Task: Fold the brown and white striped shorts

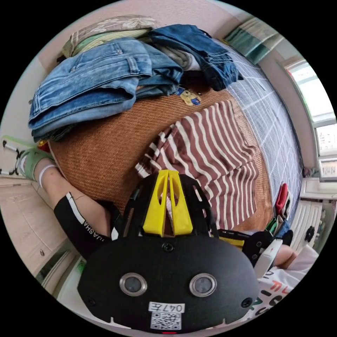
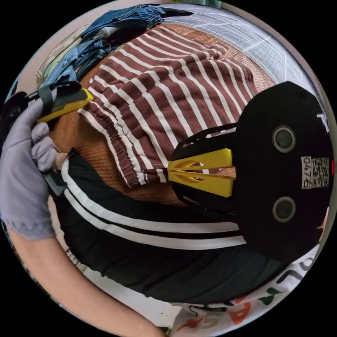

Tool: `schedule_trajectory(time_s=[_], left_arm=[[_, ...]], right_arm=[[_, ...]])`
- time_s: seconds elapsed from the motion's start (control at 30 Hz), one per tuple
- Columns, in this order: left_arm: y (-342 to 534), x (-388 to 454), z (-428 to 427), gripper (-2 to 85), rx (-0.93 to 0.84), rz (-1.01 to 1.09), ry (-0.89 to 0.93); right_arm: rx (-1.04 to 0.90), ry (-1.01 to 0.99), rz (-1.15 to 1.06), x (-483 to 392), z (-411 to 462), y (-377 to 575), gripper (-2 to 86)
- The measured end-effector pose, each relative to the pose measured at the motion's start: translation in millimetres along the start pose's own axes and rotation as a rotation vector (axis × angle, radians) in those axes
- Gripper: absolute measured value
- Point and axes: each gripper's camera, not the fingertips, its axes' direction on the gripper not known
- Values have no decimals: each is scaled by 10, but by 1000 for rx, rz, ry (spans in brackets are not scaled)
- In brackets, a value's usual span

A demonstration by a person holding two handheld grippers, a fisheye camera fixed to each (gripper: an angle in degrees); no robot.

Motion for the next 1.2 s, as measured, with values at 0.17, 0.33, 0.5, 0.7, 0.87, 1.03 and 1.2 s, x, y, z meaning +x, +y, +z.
schedule_trajectory(time_s=[0.17,0.33,0.5,0.7,0.87,1.03,1.2], left_arm=[[-4,346,-48,-10,-24,179,176],[36,817,226,-10,-46,327,187],[-1,1216,582,-10,-67,380,117],[295,916,812,-10,-153,259,2],[774,12,685,-10,-154,71,122],[1290,-616,501,-10,-80,-74,98],[1796,-1040,185,-10,73,-114,262]], right_arm=[[-231,57,-77,-82,-172,348,-13],[-410,131,58,195,-324,1012,-13],[-522,163,226,423,-395,1560,-10],[-471,135,327,432,-604,1734,-8],[-507,279,217,259,-671,1575,-8],[-392,355,206,383,-805,1428,-8],[-329,329,281,693,-964,1580,-8]])
